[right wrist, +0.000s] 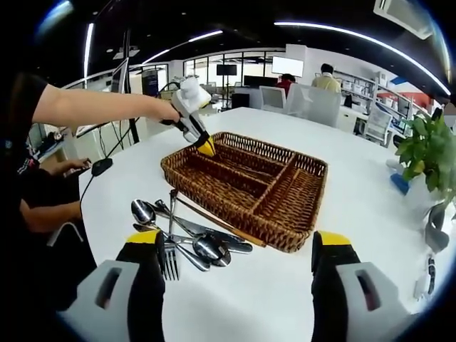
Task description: Arrange the knives, forks, and spoons in their matching storage slots by inserting each utensil handle-first until every utensil is classified and aligned in the correct compartment
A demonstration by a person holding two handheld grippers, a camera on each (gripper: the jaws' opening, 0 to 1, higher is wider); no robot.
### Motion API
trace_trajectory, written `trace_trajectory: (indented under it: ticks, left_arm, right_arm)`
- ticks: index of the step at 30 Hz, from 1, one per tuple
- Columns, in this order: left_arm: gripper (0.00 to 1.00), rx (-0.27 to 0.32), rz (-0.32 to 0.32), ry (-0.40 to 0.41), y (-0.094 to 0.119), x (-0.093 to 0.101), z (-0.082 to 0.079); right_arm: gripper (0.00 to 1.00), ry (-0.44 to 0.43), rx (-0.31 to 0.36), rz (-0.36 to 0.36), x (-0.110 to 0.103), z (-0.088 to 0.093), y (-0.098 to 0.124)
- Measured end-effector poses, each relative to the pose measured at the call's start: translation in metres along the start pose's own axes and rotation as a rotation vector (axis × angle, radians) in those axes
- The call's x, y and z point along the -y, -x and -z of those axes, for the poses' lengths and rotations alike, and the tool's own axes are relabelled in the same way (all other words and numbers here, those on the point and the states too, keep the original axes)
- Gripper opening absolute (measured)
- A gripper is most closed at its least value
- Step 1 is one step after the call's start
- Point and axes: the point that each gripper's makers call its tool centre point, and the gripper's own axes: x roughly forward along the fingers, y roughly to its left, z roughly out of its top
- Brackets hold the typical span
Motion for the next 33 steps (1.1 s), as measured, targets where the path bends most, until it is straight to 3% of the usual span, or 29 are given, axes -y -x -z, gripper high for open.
trace_trajectory:
  ticks: [9, 16, 33]
  left_arm:
    - [0.01, -0.018, -0.008, 0.054, -0.005, -0.006, 0.004]
    - [0.04, -0.022, -0.042, 0.027, -0.003, -0.012, 0.006]
    - [0.0, -0.069, 0.007, 0.038, 0.001, -0.001, 0.006]
  right_arm:
    - [0.86, -0.003, -0.005, 0.005, 0.002, 0.001, 0.0]
    - [0.86, 0.003, -0.008, 0.001, 0.0, 0.0, -0.001]
    - [0.85, 0.011, -0.015, 0.004, 0.0, 0.002, 0.001]
